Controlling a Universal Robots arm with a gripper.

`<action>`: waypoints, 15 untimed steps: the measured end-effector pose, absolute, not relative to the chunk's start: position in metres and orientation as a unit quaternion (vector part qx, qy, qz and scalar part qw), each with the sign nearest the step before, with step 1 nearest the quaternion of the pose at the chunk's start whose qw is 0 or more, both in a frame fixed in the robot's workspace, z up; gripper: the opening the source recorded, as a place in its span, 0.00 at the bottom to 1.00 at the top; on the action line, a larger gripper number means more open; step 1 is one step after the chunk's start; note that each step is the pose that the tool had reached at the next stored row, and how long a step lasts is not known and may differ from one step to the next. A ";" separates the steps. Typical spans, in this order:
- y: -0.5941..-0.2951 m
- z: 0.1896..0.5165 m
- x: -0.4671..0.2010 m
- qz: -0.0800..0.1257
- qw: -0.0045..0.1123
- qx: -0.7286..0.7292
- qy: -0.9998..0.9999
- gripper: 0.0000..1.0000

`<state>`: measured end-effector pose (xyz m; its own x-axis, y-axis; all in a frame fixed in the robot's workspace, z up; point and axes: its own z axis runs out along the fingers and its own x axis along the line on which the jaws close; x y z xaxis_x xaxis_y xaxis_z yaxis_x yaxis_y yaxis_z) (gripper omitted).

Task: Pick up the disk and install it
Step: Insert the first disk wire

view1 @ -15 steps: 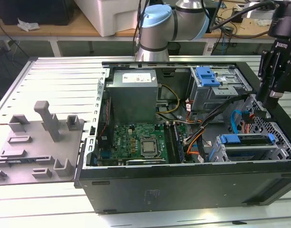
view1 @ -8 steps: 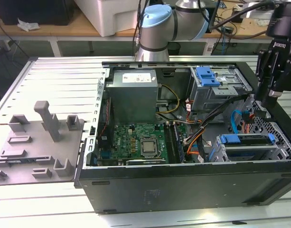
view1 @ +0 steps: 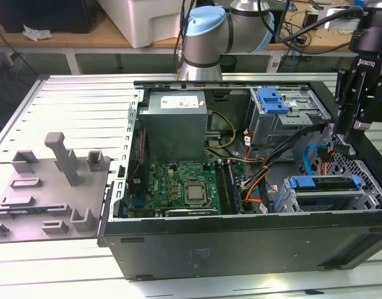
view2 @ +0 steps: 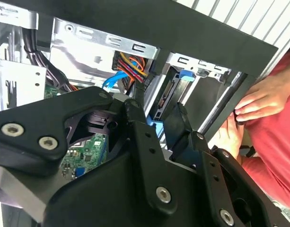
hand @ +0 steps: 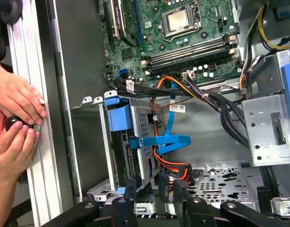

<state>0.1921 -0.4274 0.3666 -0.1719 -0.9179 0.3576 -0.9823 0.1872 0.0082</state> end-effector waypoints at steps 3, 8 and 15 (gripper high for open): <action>-0.426 0.364 0.193 0.112 0.144 0.623 -0.760 0.44; -0.425 0.361 0.194 0.108 0.147 0.603 -0.777 0.44; -0.423 0.357 0.197 0.111 0.168 0.607 -0.769 0.44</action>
